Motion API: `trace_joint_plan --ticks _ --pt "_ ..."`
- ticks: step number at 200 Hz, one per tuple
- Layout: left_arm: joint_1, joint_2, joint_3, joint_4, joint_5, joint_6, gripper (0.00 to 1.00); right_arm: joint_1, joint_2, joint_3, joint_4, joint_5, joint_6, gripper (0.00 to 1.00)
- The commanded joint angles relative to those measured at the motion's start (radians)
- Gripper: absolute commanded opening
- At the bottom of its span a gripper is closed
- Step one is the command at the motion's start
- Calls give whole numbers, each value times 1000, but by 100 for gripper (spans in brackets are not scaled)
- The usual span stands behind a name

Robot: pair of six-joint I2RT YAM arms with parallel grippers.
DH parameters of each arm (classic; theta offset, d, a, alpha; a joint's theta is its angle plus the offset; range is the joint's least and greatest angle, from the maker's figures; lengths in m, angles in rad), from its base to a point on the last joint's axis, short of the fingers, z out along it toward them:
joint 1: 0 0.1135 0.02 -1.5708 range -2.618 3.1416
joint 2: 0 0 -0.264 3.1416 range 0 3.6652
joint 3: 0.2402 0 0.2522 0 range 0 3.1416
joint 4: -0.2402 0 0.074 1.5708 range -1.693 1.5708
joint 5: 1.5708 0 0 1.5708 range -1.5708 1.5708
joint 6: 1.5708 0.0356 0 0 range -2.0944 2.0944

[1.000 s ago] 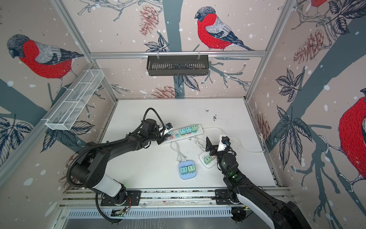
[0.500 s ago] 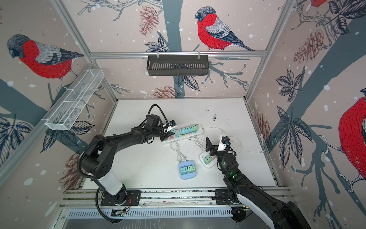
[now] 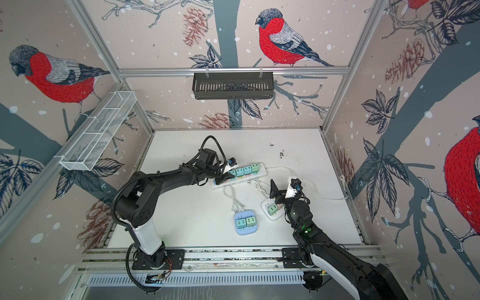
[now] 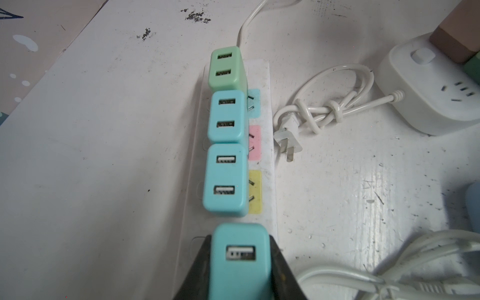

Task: Insert the plug
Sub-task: 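Press the teal adapter down into the power strip socket with the left gripper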

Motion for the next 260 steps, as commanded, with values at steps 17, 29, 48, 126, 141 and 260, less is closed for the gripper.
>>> trace_joint_plan --ticks 17,29,48,126,141,260 --pt "-2 39 35 10 8 -50 0 -2 -4 -5 41 -2 12 92" --pt "-3 51 41 13 5 -63 0 -2 -6 -5 41 -2 13 92" --pt "-3 69 40 20 8 -82 0 -2 -7 -5 42 -2 13 92" --pt "-7 92 23 62 9 -184 0 -5 -7 -5 41 -4 15 92" --pt "-7 95 15 72 12 -196 0 -5 -7 -5 40 -4 16 92" --pt "-41 92 -52 89 -65 -180 0 -8 -11 -6 39 -9 17 92"
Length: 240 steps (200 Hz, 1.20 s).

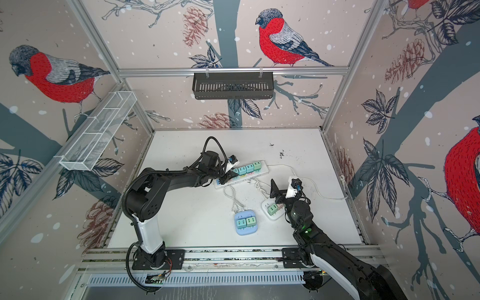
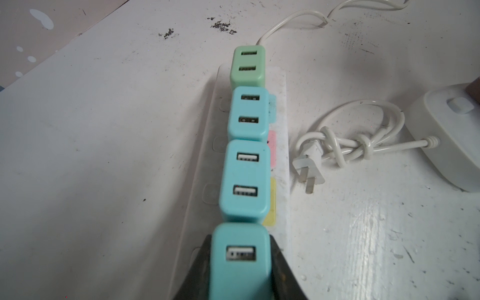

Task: Insert the plug
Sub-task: 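Press the teal adapter down into the power strip socket with the left gripper, then open and raise the left gripper away from the plugged adapter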

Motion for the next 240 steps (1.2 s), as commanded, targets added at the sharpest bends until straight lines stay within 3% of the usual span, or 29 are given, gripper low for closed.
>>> trace_joint_plan --ticks 1,90,95,100,104,106,107,111,153,183,203,224,240 --pt "-18 11 -7 -131 -43 21 0 -2 0 -7 39 -4 17 93" --pt "-22 19 -7 -110 -54 -6 0 -3 -1 -7 39 -6 19 93" --pt "-21 10 -7 -108 -55 -8 11 -4 0 -7 40 -6 18 93" --pt "-21 -2 -8 -106 -59 -8 30 -3 -1 -7 40 -6 18 92" --pt "-22 -13 -9 -103 -65 -10 54 -3 -1 -7 40 -6 18 93" --pt "-21 -17 -10 -102 -67 -11 82 -4 0 -6 41 -6 18 93" --pt "-21 -21 -10 -101 -68 -11 91 -4 -1 -6 42 -6 19 93" --pt "-21 -33 -11 -99 -72 -11 98 -5 -1 -7 43 -5 19 93" --pt "-20 -192 15 -118 -60 -30 99 -8 3 -6 43 -4 20 93" --pt "-18 -386 -82 -48 -92 -74 99 -20 15 0 40 29 38 95" --pt "-11 -553 -177 -2 -169 -103 98 -41 3 39 -28 48 66 99" --pt "12 -752 -333 92 -274 -169 99 -54 -45 134 -230 66 115 100" --pt "18 -905 -487 210 -425 -192 98 -53 -96 224 -381 44 138 100"
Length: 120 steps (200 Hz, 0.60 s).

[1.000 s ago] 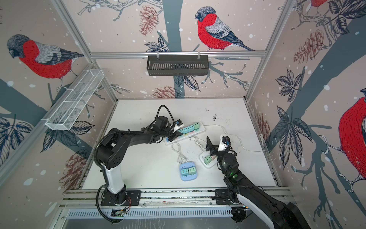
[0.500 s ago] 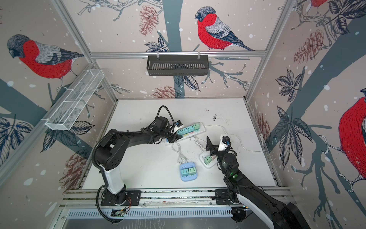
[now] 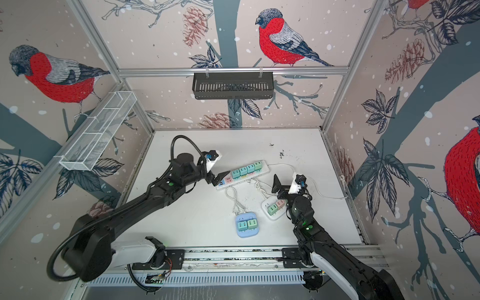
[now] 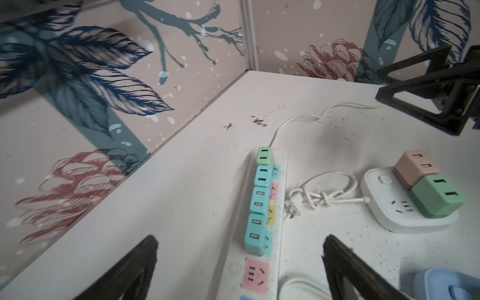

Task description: Insert the plug

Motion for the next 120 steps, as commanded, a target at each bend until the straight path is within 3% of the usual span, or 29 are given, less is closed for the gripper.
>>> trace_joint_plan --ticks 1,29,45,56,71,93,120 --pt "9 -166 -168 196 -220 -63 99 -1 -53 100 -226 3 60 100" --pt "33 -355 -464 510 -581 -129 98 -1 -116 187 -296 22 167 100" --pt "66 -437 -554 561 -795 -158 99 -1 -116 187 -253 33 262 100" --pt "93 -483 -600 577 -920 -181 99 -3 -104 166 -154 34 252 100" --pt "134 -527 -674 620 -912 -172 99 -4 -69 185 -101 110 221 100" --pt "220 -516 -784 768 -728 -165 98 -28 24 241 -85 256 173 100" --pt "283 -393 -788 845 -824 -257 98 -162 213 253 -25 256 76 100"
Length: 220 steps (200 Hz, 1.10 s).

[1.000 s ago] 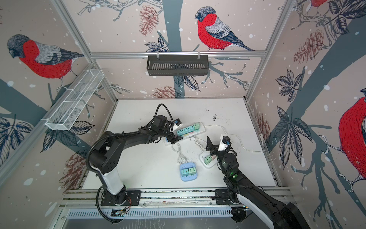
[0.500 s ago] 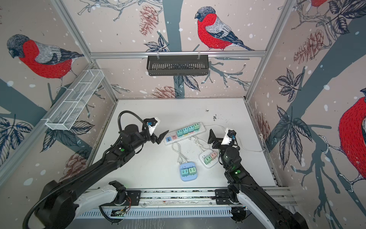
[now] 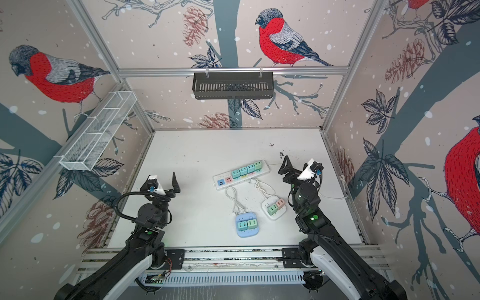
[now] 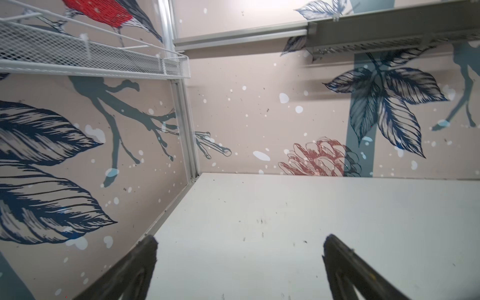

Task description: Insert the plug

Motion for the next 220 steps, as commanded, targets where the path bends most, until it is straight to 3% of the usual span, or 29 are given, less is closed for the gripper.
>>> trace_joint_plan --ticks 1,28,40,54,64,78,105,116,141,162,185,207,220 --pt "40 85 -101 191 -56 -77 98 -98 124 17 69 54 -97 100" --pt "80 300 -48 268 5 -90 99 -245 302 29 67 26 -169 100" --pt "96 417 4 269 -5 -107 98 -274 351 6 101 44 -146 99" --pt "116 535 55 301 -47 -126 98 -274 402 -47 223 60 -203 100" --pt "118 558 71 292 -58 -136 98 -269 442 -58 258 120 -227 100" --pt "161 578 59 332 38 -168 98 -268 493 -54 291 194 -256 99" --pt "213 663 61 405 106 -196 98 -267 631 -98 518 207 -323 99" --pt "222 675 87 369 162 -185 98 -266 641 -81 506 167 -329 99" --pt "224 752 146 334 329 -111 98 -322 738 -104 668 -7 -369 99" --pt "236 794 156 350 336 -122 98 -338 726 -53 534 -51 -343 99" --pt "244 795 184 296 351 -131 98 -356 723 -87 598 -159 -368 99" --pt "245 812 259 178 379 -120 98 -365 786 -195 876 -182 -388 100" --pt "247 821 283 144 364 -128 98 -364 749 -168 760 -157 -363 99"
